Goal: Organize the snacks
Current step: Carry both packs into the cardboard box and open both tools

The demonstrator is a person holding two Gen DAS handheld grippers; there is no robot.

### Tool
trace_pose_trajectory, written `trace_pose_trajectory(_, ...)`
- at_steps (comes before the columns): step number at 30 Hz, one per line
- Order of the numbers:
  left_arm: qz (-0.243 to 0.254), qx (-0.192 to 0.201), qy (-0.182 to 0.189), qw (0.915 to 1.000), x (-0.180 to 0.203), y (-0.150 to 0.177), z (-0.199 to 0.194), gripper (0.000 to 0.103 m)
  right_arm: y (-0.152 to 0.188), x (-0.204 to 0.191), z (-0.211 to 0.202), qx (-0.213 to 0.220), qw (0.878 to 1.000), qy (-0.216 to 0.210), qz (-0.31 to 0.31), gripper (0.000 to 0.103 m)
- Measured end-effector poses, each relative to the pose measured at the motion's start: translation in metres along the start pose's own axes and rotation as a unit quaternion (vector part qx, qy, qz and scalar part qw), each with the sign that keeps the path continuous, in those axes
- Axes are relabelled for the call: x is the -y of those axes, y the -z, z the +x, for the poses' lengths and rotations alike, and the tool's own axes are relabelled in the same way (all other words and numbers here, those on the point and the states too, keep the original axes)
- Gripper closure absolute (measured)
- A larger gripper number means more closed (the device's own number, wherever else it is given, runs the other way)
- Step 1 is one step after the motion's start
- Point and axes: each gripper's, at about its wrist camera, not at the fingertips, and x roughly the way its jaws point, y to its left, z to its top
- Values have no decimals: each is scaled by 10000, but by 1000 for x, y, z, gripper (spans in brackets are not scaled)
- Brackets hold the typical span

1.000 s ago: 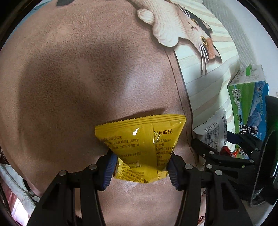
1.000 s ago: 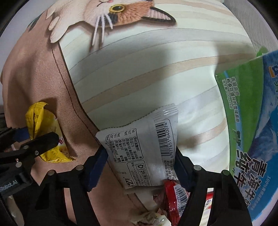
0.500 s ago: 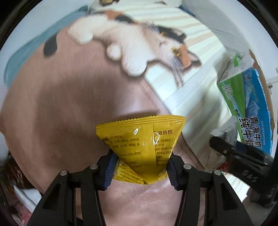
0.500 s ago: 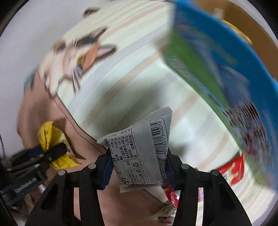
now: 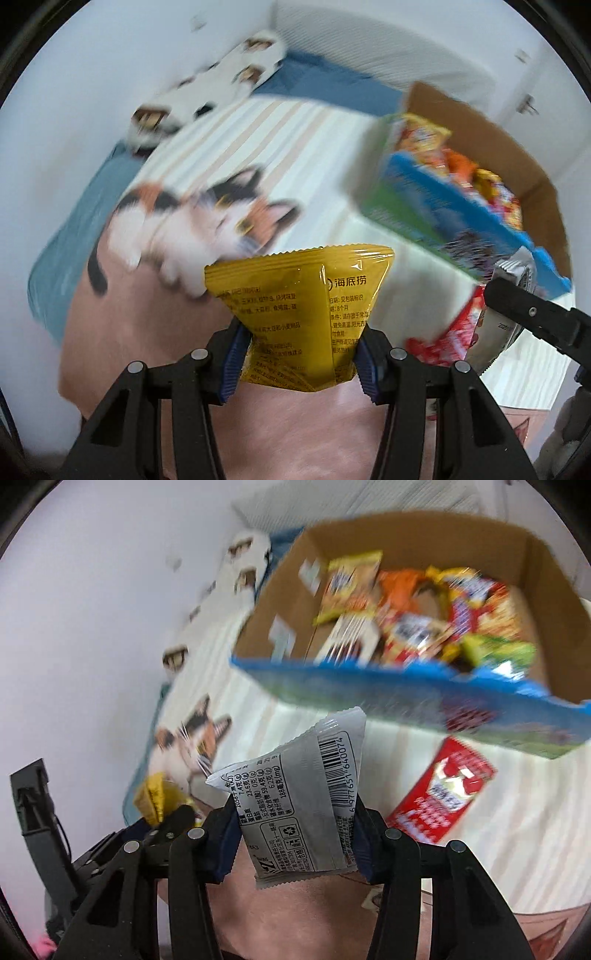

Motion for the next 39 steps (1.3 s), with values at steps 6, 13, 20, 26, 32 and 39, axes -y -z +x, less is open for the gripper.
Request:
trace_pose_trajectory(6, 665, 394, 336, 9964, 58, -33, -29, 54, -5, 12, -56, 599, 9978, -59, 262, 49)
trace_pose_trajectory(13, 1247, 592, 900, 9863, 116, -81, -60, 54, -31, 38, -120, 1285, 9901, 71, 555, 49)
trace_pose_trajectory(20, 1830, 326, 811, 9792, 168, -144, -43, 54, -85, 78, -133, 1337, 9858, 584, 828, 50)
trace_pose_trajectory(26, 2167, -470, 541, 9736, 192, -191, 14, 54, -126, 117, -100, 738, 9862, 891, 1183, 49)
trace_pose_trajectory(32, 2286, -1400, 162, 9633, 189, -210, 79, 54, -138, 141, -56, 207, 9850, 989, 1396, 49)
trace_pose_trajectory(39, 2238, -1999, -187, 9537, 169, -207, 124, 53, -130, 153, -21, -211, 9839, 1029, 1446, 49)
